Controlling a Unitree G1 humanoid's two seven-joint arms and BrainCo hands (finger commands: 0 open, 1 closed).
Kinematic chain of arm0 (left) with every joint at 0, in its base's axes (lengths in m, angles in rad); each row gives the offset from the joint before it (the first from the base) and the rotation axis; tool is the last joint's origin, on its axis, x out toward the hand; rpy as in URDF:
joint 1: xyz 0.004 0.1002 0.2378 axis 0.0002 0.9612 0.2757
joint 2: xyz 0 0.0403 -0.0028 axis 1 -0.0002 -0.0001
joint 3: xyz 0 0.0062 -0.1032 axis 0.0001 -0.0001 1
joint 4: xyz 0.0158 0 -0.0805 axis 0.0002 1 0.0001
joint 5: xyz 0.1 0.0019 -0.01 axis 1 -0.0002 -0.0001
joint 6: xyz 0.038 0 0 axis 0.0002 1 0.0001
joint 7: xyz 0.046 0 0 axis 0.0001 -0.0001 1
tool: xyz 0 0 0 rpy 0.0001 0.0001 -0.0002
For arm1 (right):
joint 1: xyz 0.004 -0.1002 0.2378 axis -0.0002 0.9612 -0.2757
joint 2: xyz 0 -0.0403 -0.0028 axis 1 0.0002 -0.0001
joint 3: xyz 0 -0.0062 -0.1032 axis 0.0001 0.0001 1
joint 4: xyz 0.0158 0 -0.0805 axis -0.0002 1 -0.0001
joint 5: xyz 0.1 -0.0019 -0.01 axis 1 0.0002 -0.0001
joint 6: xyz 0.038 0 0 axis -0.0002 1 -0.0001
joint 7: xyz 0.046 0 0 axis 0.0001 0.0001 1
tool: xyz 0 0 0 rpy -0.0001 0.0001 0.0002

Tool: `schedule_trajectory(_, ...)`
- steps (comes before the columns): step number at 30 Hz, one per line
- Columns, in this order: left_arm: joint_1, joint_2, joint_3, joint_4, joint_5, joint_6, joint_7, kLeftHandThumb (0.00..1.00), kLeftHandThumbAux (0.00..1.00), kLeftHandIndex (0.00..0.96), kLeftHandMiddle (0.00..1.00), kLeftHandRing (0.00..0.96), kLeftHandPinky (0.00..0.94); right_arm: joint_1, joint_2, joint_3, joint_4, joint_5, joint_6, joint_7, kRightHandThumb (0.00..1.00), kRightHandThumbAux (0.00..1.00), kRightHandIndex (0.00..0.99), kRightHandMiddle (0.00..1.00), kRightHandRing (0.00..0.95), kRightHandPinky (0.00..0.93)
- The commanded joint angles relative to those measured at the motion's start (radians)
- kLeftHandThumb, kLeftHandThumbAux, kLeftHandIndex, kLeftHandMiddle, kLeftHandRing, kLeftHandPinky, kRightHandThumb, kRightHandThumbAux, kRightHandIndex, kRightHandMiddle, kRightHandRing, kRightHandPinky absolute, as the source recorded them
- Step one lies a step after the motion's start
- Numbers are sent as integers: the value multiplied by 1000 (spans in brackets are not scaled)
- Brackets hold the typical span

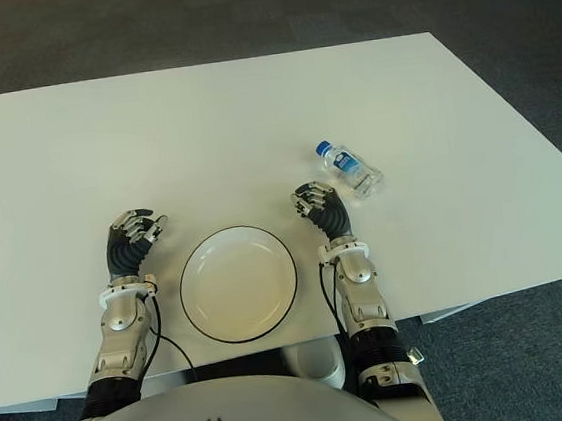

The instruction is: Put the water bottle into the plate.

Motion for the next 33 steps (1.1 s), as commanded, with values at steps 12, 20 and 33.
schedule_trajectory(12, -5, -11, 2, 40, -8, -6, 10, 708, 712, 432, 613, 602, 582, -12, -20, 15, -12, -92, -20, -76, 709, 726, 436, 599, 583, 587)
schedule_trajectory(20, -5, -14, 0, 42, -14, -8, 5, 707, 711, 433, 620, 605, 586, -6, -90, 95, -170, -465, -113, -338, 696, 730, 422, 524, 513, 471)
schedule_trajectory(33, -3, -20, 1, 43, -12, -9, 13, 707, 711, 432, 618, 600, 576, -101, -218, 136, -128, -783, -101, -650, 407, 635, 129, 95, 50, 24)
